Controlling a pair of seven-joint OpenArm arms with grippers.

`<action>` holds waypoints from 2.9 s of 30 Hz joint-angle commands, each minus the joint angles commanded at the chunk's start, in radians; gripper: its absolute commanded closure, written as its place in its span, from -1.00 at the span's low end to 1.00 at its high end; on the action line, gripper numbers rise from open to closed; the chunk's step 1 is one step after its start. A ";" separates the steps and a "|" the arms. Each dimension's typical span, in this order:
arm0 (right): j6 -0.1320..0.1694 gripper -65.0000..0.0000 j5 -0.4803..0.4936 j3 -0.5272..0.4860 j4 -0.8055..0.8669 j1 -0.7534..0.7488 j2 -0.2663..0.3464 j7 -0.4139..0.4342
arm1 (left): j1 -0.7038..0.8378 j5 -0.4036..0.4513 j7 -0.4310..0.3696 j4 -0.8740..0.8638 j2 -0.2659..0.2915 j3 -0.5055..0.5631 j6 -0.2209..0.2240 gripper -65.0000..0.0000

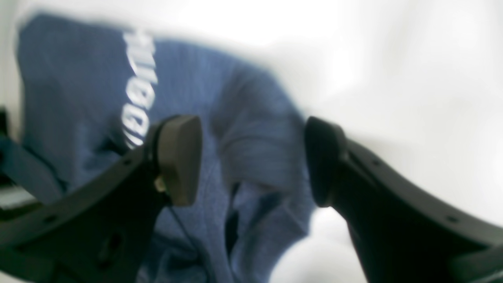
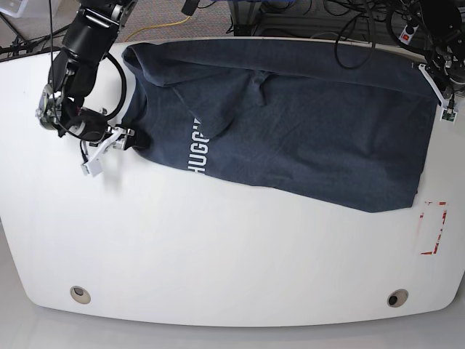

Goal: Fold the T-shirt properly
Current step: 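Move the right gripper along the T-shirt edge and regrasp it, then move the left gripper to the T-shirt hem and grasp it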

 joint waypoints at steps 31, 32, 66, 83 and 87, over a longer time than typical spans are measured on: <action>0.003 1.00 -0.086 -0.008 0.005 0.000 -0.041 0.063 | -0.388 -0.238 0.153 -0.080 -0.064 -0.118 0.000 -0.20; 0.005 1.00 -0.086 -0.008 0.005 0.000 -0.041 0.063 | -0.422 -0.242 0.150 -0.129 -0.064 -0.118 0.000 -0.20; 0.011 1.00 -0.077 -0.002 0.006 0.000 -0.041 0.064 | -0.801 -0.238 -0.330 -1.137 -0.152 0.109 0.000 -0.20; 0.011 1.00 -0.083 -0.008 0.008 0.005 -0.011 0.161 | -0.795 -0.235 -0.328 -1.128 -0.158 0.193 0.000 1.00; 0.011 1.00 -0.081 -0.008 0.008 0.020 0.009 0.172 | -0.795 -0.239 -0.325 -1.114 -0.158 0.189 0.000 1.00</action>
